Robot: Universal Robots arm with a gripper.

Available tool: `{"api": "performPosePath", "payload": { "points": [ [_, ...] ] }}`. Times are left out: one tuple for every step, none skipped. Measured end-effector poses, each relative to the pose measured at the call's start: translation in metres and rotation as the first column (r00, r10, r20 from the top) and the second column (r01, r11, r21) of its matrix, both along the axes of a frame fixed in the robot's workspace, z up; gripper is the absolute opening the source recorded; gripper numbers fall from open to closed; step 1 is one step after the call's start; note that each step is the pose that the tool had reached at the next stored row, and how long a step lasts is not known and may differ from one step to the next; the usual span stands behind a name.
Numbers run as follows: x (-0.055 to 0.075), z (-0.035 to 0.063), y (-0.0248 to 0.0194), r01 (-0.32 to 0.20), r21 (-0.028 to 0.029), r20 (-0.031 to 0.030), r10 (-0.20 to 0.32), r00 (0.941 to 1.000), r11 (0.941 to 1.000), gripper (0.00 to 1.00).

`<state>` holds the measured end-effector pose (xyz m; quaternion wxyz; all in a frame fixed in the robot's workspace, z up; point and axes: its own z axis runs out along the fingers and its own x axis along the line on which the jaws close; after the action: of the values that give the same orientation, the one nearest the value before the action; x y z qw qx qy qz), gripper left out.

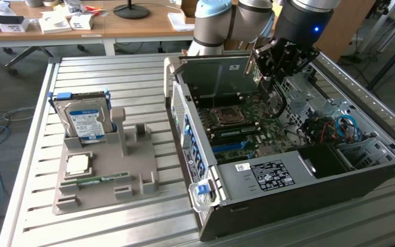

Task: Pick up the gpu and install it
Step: 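Insert the gpu into the slot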

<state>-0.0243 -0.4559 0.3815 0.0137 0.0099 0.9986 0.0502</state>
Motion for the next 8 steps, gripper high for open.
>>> {"api": "performPosePath", "payload": {
  "points": [
    [0.0, 0.0, 0.0, 0.0, 0.0, 0.0, 0.0, 1.0, 1.0, 0.26],
    [0.0, 0.0, 0.0, 0.0, 0.0, 0.0, 0.0, 1.0, 1.0, 0.26],
    [0.0, 0.0, 0.0, -0.001, 0.0, 0.0001, 0.001, 1.0, 1.0, 0.26],
    [0.0, 0.0, 0.0, -0.005, 0.0, 0.0, 0.005, 1.0, 1.0, 0.26],
    [0.0, 0.0, 0.0, -0.012, -0.0001, 0.0, 0.012, 0.9999, 0.9999, 0.26],
    [0.0, 0.0, 0.0, -0.021, -0.0001, 0.0, 0.021, 0.9998, 0.9998, 0.26],
    [0.0, -0.0001, 0.0, -0.031, -0.0001, -0.0001, 0.031, 0.9995, 0.9995, 0.26],
    [0.0, -0.0002, 0.0, -0.043, 0.0, -0.0002, 0.043, 0.9991, 0.9991, 0.26]
  ]
}}
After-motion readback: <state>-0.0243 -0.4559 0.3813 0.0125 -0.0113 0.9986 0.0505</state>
